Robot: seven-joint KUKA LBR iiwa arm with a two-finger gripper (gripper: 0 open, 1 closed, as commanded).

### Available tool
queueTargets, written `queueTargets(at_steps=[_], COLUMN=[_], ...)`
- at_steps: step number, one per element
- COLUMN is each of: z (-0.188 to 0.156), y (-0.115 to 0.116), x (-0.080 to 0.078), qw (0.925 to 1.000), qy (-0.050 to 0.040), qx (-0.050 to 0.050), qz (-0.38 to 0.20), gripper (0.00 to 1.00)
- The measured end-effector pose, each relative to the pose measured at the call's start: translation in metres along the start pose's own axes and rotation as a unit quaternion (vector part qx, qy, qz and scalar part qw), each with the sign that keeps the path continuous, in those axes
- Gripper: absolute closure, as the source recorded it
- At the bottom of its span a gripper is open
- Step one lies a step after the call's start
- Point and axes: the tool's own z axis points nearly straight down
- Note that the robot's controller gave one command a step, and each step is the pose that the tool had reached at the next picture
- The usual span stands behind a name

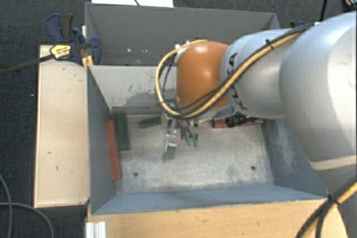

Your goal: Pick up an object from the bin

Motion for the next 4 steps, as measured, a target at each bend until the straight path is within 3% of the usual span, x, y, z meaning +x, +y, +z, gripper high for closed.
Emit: queueTargets(at_steps=[1, 2, 3, 4], z=[0.031, 0.029, 0.013, -0.027], y=[0.023, 0.056, 0.007, -0.048], x=[-0.031, -0.015, -0.032, -0.017], qw=[0.9987, 0.9861, 0.9543, 0.9839], qy=[-0.0032, -0.0029, -0.0054, -0.0026], qx=[-0.003, -0.003, -0.002, -0.002], qz=[-0.051, -0.166, -0.299, -0.179], gripper=[0.00, 0.00, 0.00, 0.00])
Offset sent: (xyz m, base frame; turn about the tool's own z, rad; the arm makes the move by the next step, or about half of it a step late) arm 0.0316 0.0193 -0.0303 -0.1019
